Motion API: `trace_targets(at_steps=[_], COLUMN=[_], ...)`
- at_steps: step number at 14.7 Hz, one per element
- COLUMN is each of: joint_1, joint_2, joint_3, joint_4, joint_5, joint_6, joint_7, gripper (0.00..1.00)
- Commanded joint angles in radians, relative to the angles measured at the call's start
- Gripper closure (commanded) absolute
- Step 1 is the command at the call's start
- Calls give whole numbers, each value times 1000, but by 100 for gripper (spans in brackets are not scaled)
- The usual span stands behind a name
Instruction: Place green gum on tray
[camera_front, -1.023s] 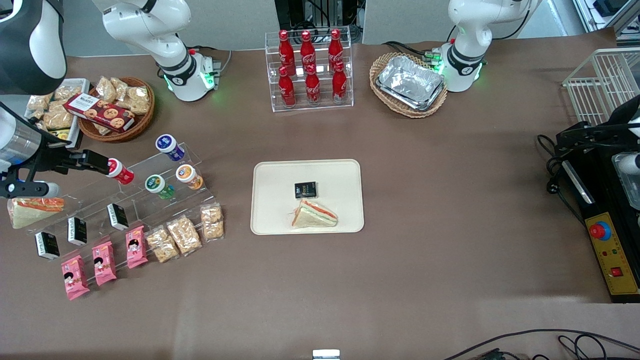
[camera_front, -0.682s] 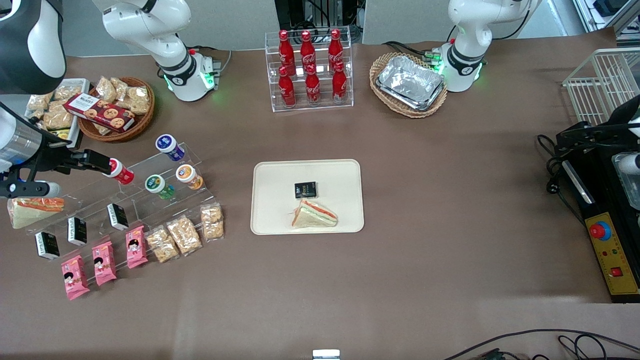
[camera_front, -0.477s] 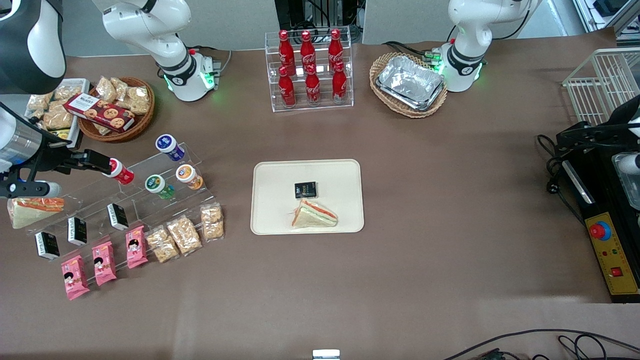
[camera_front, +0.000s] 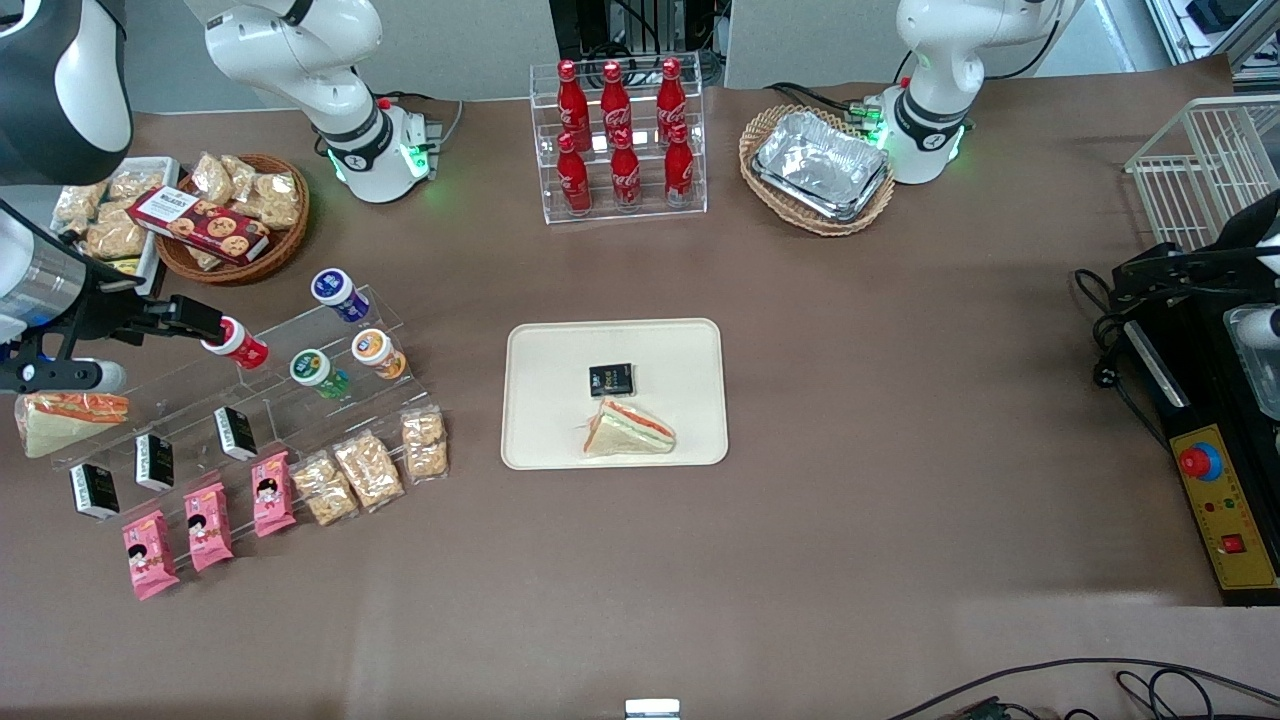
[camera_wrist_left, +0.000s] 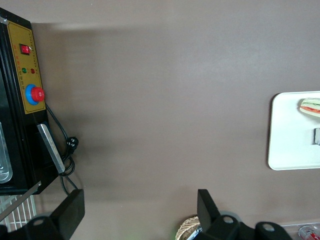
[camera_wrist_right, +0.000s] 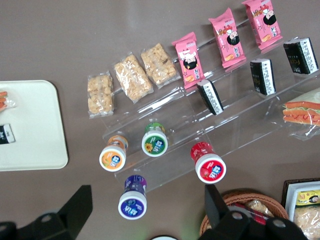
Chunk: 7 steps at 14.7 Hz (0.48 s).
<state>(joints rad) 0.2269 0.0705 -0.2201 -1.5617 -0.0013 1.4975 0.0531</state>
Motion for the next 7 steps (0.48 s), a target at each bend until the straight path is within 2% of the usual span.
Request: trace_targets(at_steps=[1, 4, 7], joint_1=[-3, -50, -46], joint_2=[-43, -57, -135], joint_3=[-5, -22, -18], joint_4=[8, -56, -193], joint_5=[12, 14, 3], joint_6=[-68, -62, 27], joint_7=[-30, -111, -114], gripper=[0, 0, 0])
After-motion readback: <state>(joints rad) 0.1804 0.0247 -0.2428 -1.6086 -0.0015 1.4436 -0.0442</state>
